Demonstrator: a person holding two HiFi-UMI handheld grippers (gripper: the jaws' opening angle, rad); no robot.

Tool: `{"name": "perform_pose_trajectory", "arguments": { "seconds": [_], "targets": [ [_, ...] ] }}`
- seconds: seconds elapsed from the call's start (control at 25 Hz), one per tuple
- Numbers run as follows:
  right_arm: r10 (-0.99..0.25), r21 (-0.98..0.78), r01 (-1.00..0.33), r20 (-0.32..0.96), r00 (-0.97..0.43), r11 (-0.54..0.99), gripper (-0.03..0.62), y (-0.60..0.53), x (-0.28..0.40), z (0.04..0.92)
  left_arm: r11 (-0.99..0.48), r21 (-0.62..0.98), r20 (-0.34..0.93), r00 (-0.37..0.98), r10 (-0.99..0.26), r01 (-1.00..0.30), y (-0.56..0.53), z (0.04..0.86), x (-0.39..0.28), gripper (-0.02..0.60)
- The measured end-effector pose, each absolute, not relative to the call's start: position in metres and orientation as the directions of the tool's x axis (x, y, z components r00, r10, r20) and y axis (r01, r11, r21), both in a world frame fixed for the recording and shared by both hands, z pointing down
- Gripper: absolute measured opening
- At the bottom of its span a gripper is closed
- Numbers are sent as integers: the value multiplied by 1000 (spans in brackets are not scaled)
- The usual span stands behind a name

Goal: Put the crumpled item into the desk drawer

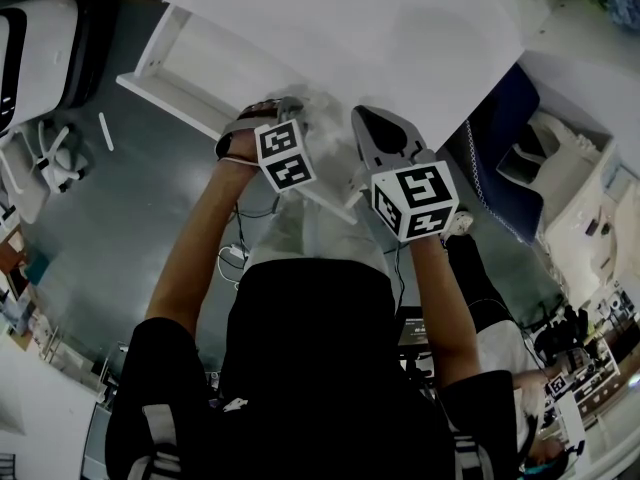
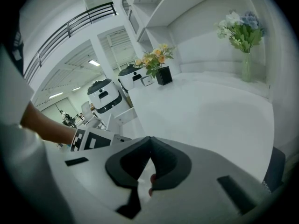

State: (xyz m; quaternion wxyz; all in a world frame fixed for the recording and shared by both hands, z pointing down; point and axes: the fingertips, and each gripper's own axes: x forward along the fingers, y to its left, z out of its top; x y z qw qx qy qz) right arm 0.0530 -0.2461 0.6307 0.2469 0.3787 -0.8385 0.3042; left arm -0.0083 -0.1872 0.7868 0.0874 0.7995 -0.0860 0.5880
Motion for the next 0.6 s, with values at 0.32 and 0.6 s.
{"name": "perform_pose_trajectory", "arguments": {
  "seconds": [0.32,0.6],
  "targets": [
    [-484,-321,-788,649,-588,526,-3,-246,53,631,-968,42,951,307,-38,-249,-189,784,-9,143],
    [-488,-315,-790,650,-583,526,-3,-248,54,627,-967,16,950,306,-64,-252,-194,782,-10,143]
  ]
}}
